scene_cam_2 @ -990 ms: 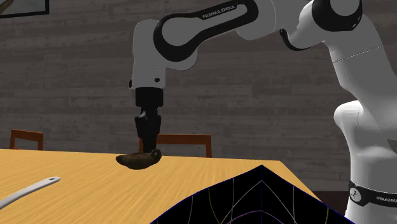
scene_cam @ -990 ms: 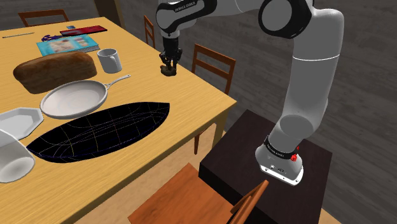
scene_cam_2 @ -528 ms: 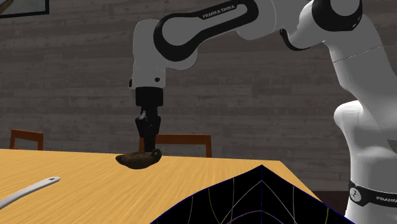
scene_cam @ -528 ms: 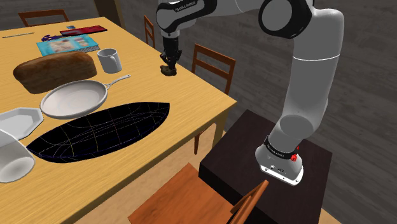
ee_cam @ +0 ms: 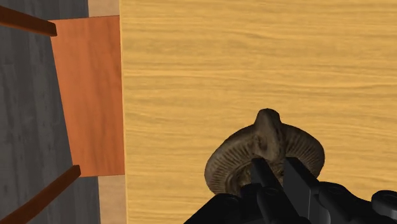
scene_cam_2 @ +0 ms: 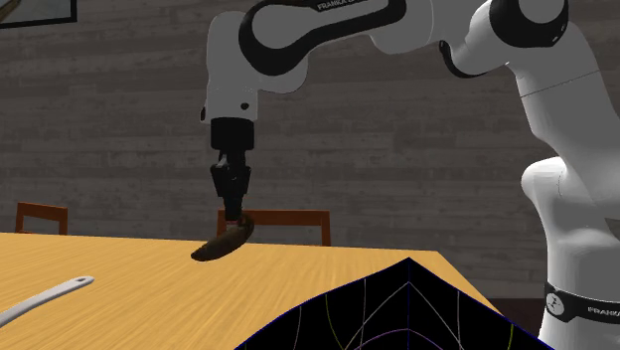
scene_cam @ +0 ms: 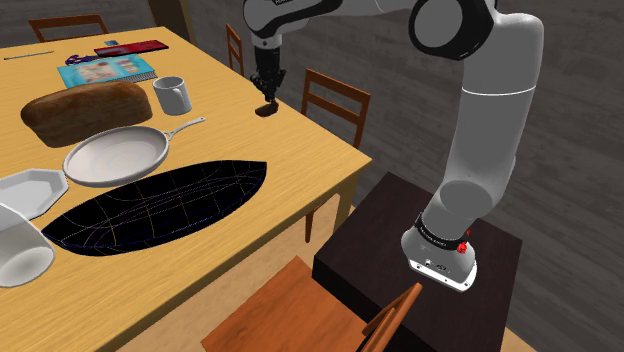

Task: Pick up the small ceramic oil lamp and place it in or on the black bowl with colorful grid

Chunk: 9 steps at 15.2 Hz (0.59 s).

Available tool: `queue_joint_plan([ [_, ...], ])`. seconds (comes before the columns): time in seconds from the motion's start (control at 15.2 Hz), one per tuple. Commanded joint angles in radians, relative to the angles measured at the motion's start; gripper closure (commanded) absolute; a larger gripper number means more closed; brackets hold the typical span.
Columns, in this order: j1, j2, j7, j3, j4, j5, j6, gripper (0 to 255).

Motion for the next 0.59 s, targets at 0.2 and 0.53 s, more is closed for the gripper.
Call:
queue_joint_plan([
  [0.2,0.0,-0.013,0.002,0.001,0.048,0.0,-0.062,255],
  [0.53,0.001,-0.017,0.003,0.001,0.11,0.0,-0.127,255],
])
